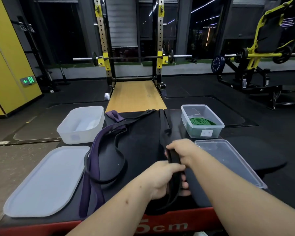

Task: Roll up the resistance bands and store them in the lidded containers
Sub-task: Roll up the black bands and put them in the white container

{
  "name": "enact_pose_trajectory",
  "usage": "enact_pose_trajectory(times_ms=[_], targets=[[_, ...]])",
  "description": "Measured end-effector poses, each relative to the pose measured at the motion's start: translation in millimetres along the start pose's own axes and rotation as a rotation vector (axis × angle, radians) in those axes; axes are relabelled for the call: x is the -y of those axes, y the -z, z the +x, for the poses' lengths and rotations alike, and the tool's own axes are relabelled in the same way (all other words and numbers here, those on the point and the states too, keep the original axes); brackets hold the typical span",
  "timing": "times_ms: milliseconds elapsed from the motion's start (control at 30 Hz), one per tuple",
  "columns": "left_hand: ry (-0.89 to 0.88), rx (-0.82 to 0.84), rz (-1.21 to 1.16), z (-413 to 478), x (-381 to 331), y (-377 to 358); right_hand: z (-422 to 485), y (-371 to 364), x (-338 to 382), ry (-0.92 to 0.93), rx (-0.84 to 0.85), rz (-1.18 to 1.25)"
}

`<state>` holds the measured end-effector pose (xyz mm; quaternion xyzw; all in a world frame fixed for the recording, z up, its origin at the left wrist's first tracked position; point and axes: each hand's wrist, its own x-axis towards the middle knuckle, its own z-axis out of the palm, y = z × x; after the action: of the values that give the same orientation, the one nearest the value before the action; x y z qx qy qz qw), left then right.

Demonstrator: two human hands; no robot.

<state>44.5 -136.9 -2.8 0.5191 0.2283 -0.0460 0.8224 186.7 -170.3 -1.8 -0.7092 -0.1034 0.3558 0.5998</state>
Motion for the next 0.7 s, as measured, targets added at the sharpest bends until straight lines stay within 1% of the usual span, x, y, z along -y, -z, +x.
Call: enact_pose_trajectory(times_ms=[67, 100, 133, 200, 267, 333, 367, 433, 567, 633, 700], targets=[[-0.025, 0.003, -0.001, 0, 3, 1, 10, 1, 23, 0.196, -0.066, 0.038], [-0.048, -0.022, -0.017, 1, 2, 3, 16, 1, 35, 0.268, -0.059, 0.067], [-0.071, -0.057, -0.034, 2, -1, 6, 24, 0, 43, 0.29, -0.053, 0.085], [-0.088, -0.127, -0.096, 8, -6, 12, 32, 0, 43, 0.235, -0.049, 0.058], [-0.057, -0.173, -0.221, 16, -7, 17, 27, 0, 28, 0.086, 0.035, -0.005], [-0.04, -0.184, -0.324, 23, -9, 21, 20, -2, 8, -0.054, 0.098, -0.083], [-0.038, -0.172, -0.327, 26, -10, 23, 14, -2, 0, -0.067, 0.117, -0.106], [-0.024, -0.134, -0.273, 28, -11, 23, 4, -1, -8, -0.041, 0.167, -0.119], [0.051, -0.062, -0.031, 26, -7, 22, -5, 2, -16, -0.103, 0.277, -0.138], [0.041, -0.034, 0.098, 19, -8, 22, -11, 2, -15, -0.074, 0.289, -0.119], [0.015, -0.018, 0.236, 10, -11, 26, -14, 2, -15, -0.009, 0.227, -0.011]])
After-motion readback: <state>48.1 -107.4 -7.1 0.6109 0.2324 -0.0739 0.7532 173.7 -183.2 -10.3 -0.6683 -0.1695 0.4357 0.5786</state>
